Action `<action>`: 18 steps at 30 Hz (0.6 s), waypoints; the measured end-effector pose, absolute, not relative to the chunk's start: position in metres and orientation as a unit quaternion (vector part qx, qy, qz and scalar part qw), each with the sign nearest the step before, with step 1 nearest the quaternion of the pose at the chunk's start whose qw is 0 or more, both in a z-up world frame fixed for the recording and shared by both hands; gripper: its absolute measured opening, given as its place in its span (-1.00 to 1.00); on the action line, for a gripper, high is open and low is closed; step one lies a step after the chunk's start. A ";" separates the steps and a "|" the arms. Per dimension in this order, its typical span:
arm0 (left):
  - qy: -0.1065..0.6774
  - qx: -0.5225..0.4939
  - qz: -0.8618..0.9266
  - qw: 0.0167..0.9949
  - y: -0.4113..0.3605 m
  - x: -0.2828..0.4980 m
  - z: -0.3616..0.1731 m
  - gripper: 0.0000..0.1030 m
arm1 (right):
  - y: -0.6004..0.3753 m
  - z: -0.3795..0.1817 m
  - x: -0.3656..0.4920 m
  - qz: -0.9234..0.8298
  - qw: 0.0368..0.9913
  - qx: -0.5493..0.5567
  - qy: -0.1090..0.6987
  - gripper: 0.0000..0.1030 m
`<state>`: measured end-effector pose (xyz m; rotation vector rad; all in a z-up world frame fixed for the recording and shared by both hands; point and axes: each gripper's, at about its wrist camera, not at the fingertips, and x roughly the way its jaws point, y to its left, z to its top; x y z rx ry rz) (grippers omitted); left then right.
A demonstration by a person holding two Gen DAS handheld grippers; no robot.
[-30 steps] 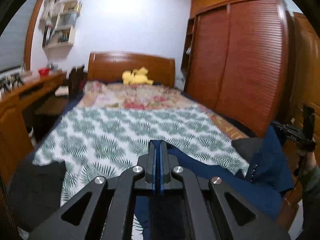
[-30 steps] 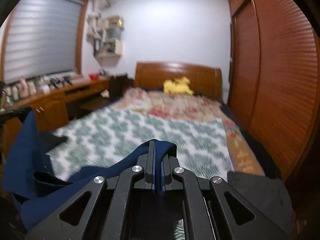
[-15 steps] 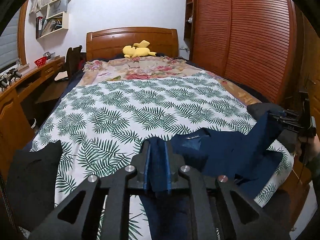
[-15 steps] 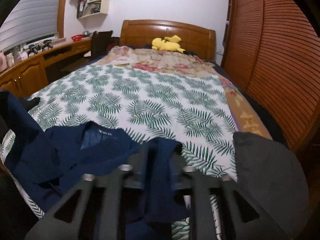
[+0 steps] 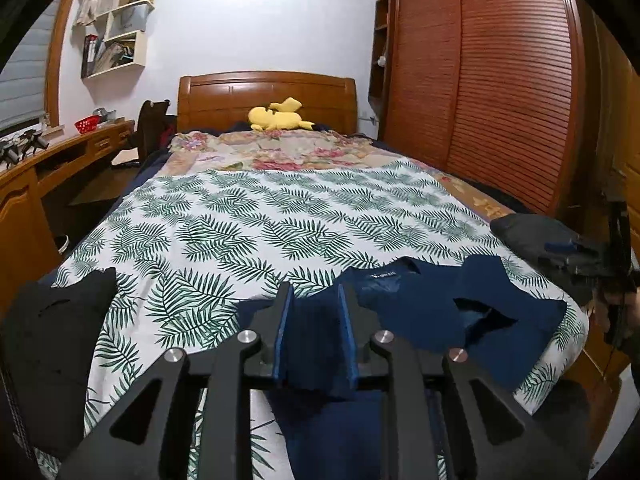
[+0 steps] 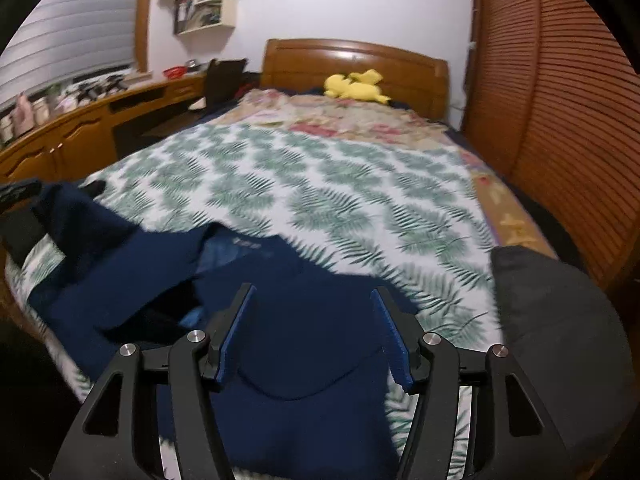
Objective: Fold large clothes
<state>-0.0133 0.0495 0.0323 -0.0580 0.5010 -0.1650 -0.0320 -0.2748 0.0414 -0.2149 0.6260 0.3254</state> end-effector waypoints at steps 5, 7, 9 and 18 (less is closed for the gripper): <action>0.236 -0.014 -0.063 0.970 0.055 -0.018 0.020 -0.59 | -0.248 0.013 -0.036 0.187 0.917 -0.119 0.331 0.17; 0.237 -0.016 -0.058 0.970 0.058 -0.019 0.014 -0.59 | -0.240 0.002 -0.037 0.194 0.911 -0.126 0.341 0.17; 0.245 -0.012 -0.057 0.968 0.060 -0.019 0.006 -0.59 | -0.233 -0.011 -0.036 0.193 0.905 -0.138 0.353 0.17; 0.267 -0.014 -0.057 0.962 0.068 -0.022 -0.011 -0.59 | -0.236 -0.060 -0.004 0.147 0.880 -0.174 0.416 0.17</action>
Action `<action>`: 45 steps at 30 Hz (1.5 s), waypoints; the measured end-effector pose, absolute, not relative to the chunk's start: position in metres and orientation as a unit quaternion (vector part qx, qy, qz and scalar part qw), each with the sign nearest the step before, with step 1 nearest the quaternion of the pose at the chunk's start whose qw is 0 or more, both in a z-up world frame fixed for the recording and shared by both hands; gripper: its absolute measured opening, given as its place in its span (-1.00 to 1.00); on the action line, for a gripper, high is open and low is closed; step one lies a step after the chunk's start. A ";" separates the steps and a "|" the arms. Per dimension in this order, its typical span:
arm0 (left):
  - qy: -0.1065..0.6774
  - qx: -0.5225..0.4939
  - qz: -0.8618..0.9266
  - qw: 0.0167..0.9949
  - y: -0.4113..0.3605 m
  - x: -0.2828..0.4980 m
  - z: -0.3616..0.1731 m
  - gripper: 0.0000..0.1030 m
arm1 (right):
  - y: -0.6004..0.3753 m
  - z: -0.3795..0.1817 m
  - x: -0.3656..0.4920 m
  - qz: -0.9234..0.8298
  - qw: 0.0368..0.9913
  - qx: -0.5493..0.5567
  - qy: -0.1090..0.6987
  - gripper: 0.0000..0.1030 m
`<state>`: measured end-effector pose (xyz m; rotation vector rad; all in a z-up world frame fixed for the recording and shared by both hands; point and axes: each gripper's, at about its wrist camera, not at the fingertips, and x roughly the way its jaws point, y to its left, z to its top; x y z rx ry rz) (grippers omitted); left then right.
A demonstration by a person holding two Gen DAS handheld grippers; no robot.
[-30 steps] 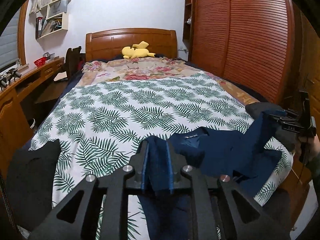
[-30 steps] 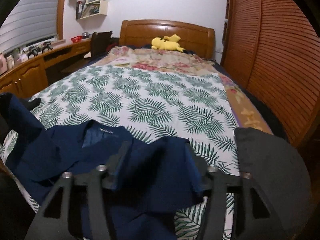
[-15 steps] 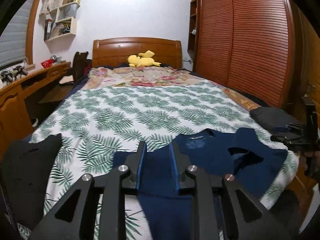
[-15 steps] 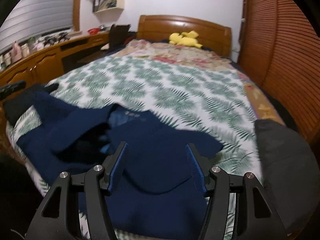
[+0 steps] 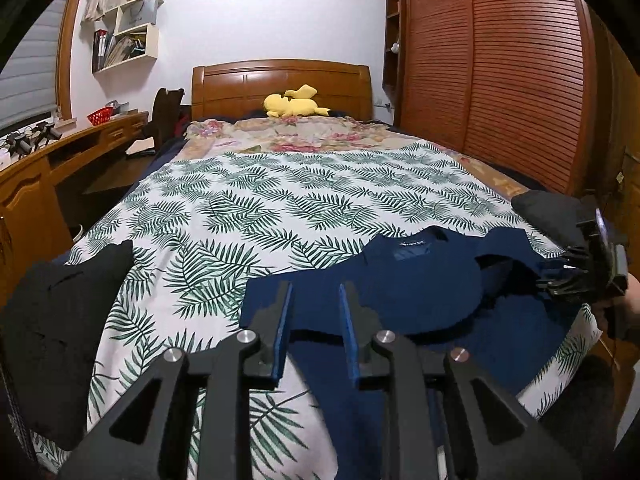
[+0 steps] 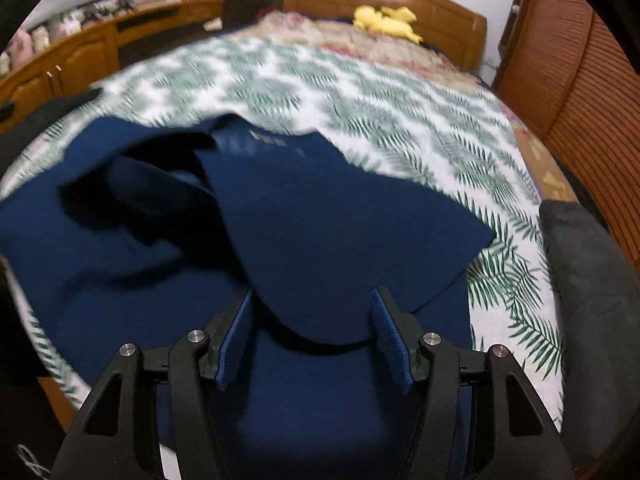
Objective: Fold large clothes
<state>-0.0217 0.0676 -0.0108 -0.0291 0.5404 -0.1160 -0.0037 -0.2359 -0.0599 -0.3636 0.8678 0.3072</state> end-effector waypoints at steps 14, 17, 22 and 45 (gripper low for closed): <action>0.271 -0.020 -0.056 0.961 0.075 -0.028 -0.015 -0.59 | -0.205 0.001 0.075 0.099 0.909 -0.218 0.342 -0.92; 0.272 -0.017 -0.056 0.961 0.073 -0.029 -0.015 -0.59 | -0.184 0.015 0.095 0.095 0.913 -0.225 0.327 -0.92; 0.274 -0.013 -0.056 0.960 0.071 -0.028 -0.016 -0.59 | -0.155 0.032 0.110 0.107 0.922 -0.223 0.299 -0.92; 0.274 -0.010 -0.058 0.960 0.071 -0.029 -0.017 -0.58 | -0.112 0.003 0.042 0.248 0.894 -0.173 0.330 0.20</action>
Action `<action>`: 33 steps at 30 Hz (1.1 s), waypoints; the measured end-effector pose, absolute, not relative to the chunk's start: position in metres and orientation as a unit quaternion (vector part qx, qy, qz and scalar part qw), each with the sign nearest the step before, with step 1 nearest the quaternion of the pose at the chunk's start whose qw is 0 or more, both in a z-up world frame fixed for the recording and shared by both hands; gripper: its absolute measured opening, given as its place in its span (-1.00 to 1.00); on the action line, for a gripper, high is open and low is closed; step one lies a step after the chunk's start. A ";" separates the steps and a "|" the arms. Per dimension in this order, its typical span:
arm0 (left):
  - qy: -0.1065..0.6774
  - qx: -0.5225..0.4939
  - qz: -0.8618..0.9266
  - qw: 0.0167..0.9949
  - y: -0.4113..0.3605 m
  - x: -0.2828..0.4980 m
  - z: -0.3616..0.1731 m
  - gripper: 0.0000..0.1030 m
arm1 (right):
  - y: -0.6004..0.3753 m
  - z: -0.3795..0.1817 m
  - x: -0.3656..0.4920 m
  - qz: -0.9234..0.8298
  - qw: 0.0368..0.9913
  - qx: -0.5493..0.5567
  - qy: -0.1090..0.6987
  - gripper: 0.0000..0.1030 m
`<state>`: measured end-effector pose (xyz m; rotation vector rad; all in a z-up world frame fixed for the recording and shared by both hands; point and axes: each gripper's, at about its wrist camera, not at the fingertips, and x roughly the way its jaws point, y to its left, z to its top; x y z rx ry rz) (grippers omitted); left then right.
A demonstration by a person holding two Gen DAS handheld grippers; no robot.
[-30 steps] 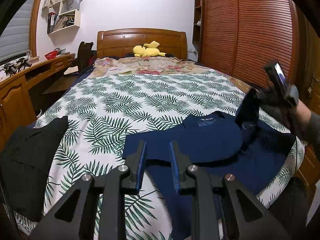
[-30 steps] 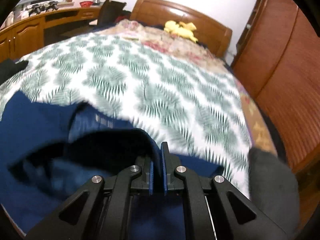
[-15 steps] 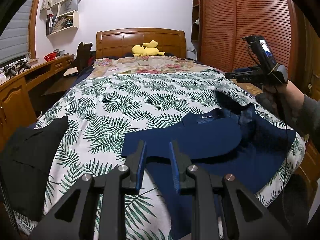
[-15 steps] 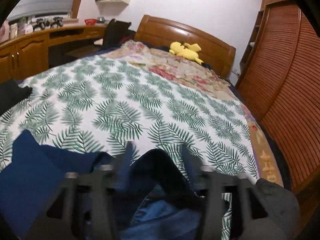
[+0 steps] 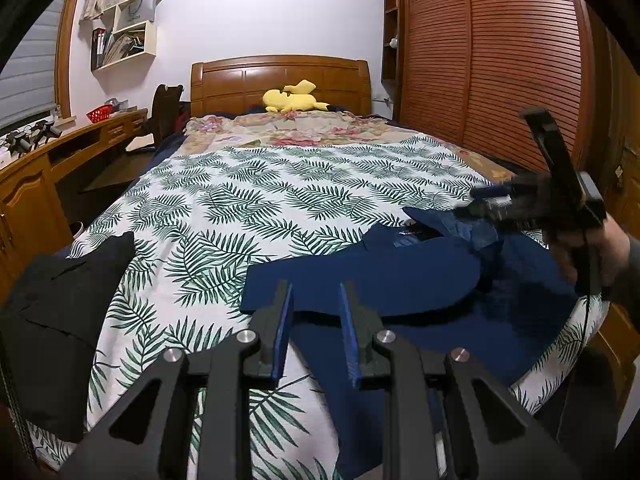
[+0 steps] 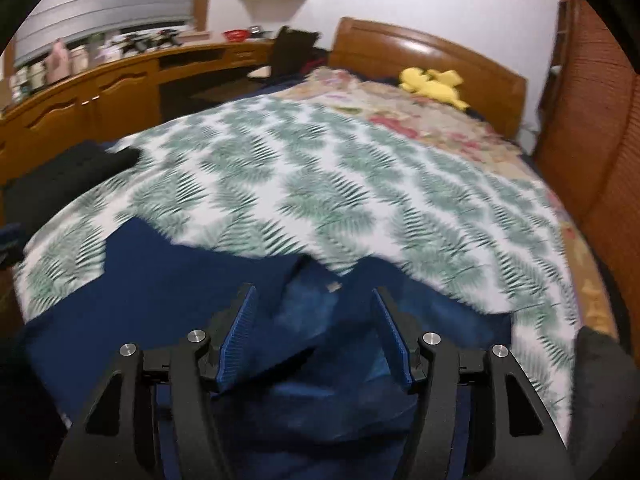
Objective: Fold large clothes
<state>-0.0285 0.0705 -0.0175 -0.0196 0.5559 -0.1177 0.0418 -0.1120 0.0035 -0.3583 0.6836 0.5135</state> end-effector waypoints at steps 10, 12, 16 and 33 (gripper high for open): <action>0.276 -0.009 -0.054 0.959 0.070 -0.028 -0.020 -0.58 | -0.074 -0.028 -0.016 0.348 0.850 -0.196 0.343 0.42; 0.277 -0.008 -0.054 0.959 0.070 -0.028 -0.020 -0.58 | -0.068 -0.033 -0.023 0.357 0.843 -0.210 0.343 0.44; 0.278 -0.007 -0.056 0.959 0.070 -0.028 -0.021 -0.58 | -0.057 -0.048 -0.028 0.359 0.826 -0.245 0.357 0.44; 0.311 0.009 -0.037 0.950 0.061 -0.025 -0.040 -0.58 | -0.068 -0.025 0.086 0.283 0.872 -0.218 0.334 -0.88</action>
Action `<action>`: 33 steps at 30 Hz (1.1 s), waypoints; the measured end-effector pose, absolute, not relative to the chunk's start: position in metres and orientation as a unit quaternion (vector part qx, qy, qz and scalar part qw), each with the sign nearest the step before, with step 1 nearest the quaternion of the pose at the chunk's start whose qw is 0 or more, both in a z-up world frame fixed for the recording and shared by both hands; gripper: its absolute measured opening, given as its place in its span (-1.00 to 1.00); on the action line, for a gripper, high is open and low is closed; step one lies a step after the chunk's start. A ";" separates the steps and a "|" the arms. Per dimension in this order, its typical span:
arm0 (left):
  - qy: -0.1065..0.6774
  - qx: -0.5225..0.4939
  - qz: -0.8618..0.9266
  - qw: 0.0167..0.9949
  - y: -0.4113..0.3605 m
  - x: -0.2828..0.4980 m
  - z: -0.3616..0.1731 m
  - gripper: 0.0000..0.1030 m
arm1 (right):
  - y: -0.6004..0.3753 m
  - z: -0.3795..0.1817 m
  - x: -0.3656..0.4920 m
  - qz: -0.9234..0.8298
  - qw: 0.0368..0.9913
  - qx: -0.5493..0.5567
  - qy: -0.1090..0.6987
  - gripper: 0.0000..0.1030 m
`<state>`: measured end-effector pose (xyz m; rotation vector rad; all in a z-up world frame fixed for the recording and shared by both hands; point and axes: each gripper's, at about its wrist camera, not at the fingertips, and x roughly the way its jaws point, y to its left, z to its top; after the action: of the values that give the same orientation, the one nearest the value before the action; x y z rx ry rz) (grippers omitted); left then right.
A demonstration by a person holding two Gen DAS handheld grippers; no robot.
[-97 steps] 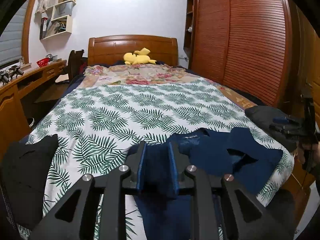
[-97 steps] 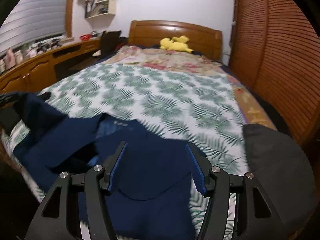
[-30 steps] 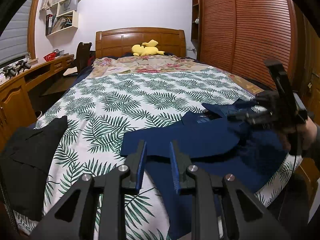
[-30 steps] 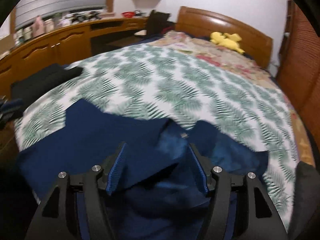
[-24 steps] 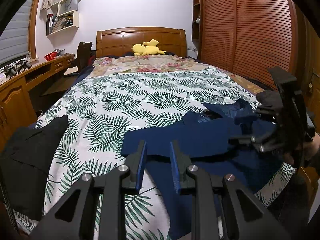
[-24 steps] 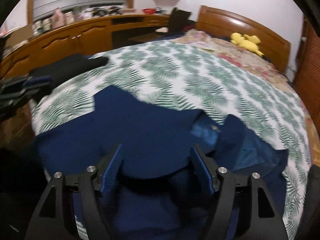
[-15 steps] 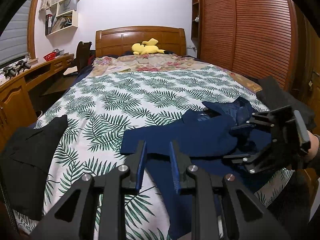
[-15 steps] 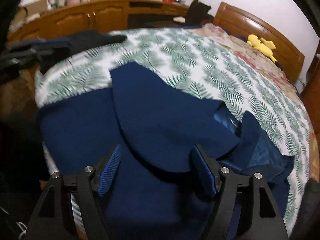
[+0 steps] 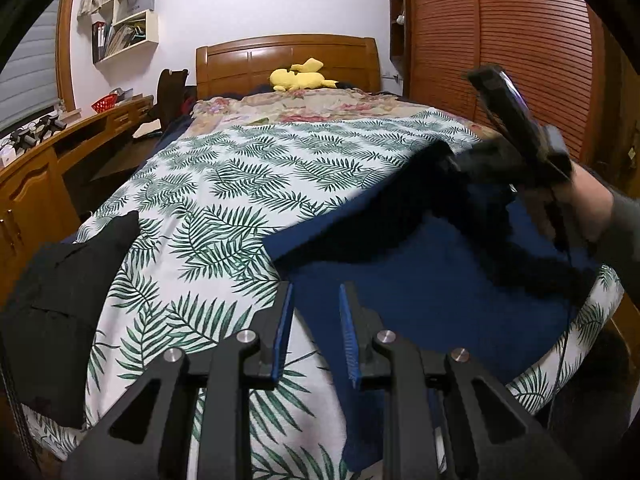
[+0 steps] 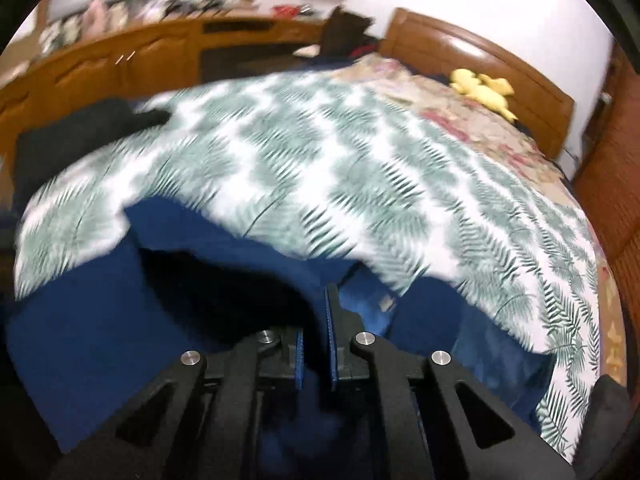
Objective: Fold large clothes
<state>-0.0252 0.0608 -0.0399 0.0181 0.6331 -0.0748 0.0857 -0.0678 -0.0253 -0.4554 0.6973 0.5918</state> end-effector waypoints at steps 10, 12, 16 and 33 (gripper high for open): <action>0.305 0.008 -0.054 0.951 0.044 -0.012 -0.034 -0.58 | -0.082 0.001 0.130 0.240 0.904 -0.178 0.305 0.35; 0.304 0.007 -0.058 0.951 0.041 -0.011 -0.033 -0.58 | -0.090 -0.001 0.126 0.241 0.904 -0.177 0.306 0.35; 0.300 0.005 -0.067 0.952 0.035 -0.009 -0.030 -0.58 | -0.108 -0.005 0.121 0.247 0.899 -0.172 0.318 0.35; 0.304 0.013 -0.089 0.949 0.008 -0.003 -0.031 -0.58 | -0.132 -0.064 0.134 0.282 0.834 -0.134 0.455 -0.15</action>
<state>-0.0029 0.0079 -0.0309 0.0256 0.6180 -0.1803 0.1335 -0.1317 -0.0638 -0.2844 0.9649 0.5972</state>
